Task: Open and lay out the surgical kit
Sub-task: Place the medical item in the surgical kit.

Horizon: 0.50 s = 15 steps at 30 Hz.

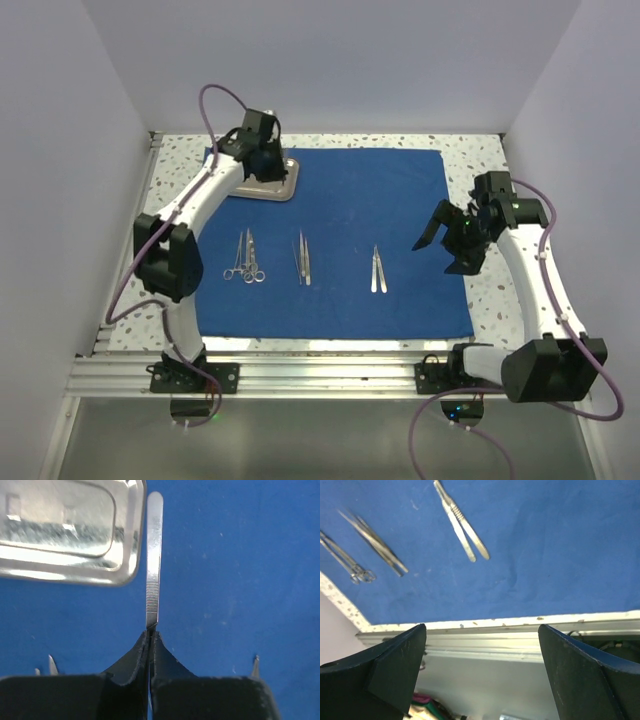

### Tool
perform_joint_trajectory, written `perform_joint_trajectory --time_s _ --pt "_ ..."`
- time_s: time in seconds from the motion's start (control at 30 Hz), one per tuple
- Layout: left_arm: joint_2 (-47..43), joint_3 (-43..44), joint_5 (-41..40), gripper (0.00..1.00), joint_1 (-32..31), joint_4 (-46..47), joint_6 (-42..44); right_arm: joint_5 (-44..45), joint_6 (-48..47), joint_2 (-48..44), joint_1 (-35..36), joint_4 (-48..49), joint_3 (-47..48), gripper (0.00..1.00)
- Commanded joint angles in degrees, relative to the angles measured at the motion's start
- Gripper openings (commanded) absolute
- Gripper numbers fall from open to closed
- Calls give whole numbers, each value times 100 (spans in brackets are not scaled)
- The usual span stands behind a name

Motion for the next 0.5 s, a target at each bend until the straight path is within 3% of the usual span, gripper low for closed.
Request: perform_joint_trajectory --time_s 0.0,0.23,0.33,0.47 --pt "-626 -751 48 0 -535 388 -784 -389 227 -277 -14 -394 385 98" --pt "-1435 -2446 -787 0 -2354 1257 -3121 -442 456 -673 -14 -922 912 98" --pt "-1183 -2371 -1183 0 -3337 1382 -3729 -389 421 -805 -23 -1202 991 98" --pt "-637 -2054 -1306 0 -3831 1346 -3940 -328 359 -1006 12 -1380 860 98"
